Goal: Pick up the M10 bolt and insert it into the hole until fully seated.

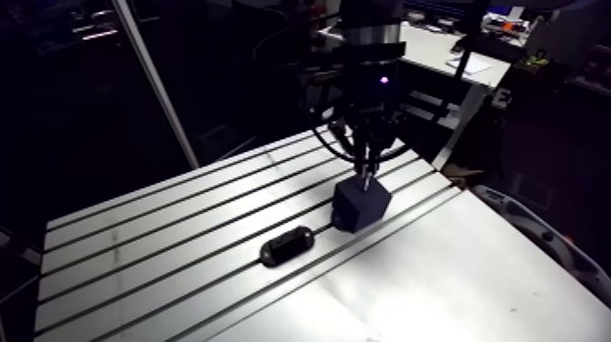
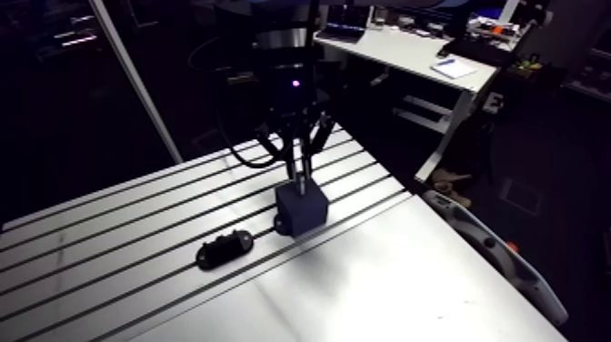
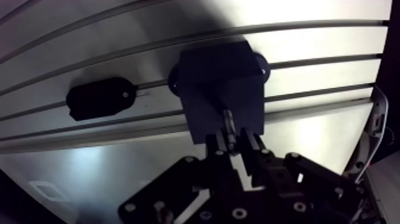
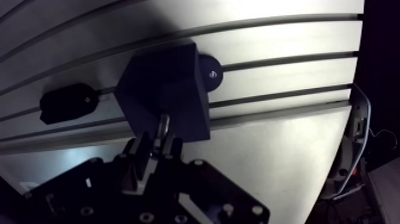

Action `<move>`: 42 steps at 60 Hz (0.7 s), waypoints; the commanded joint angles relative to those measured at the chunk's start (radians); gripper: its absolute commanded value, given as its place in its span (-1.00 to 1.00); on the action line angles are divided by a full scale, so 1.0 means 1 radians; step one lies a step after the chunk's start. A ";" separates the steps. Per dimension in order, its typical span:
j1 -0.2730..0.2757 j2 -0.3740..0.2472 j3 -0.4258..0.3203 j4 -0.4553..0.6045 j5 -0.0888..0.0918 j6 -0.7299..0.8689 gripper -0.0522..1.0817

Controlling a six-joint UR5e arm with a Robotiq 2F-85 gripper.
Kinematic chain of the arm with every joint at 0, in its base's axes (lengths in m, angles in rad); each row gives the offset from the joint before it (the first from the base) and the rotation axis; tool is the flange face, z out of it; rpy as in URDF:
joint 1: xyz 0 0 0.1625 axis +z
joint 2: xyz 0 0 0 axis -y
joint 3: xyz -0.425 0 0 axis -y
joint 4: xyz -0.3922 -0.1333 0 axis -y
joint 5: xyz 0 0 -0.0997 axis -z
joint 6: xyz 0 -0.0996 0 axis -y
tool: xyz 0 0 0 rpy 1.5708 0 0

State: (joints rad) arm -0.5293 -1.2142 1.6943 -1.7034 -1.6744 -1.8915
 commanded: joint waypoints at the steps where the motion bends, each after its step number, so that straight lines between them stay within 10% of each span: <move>1: 0.000 0.000 0.003 0.000 -0.001 -0.001 0.99; 42: -0.005 -0.004 0.029 -0.003 -0.001 -0.001 0.99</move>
State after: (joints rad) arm -0.5312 -1.2173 1.7142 -1.7057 -1.6758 -1.8929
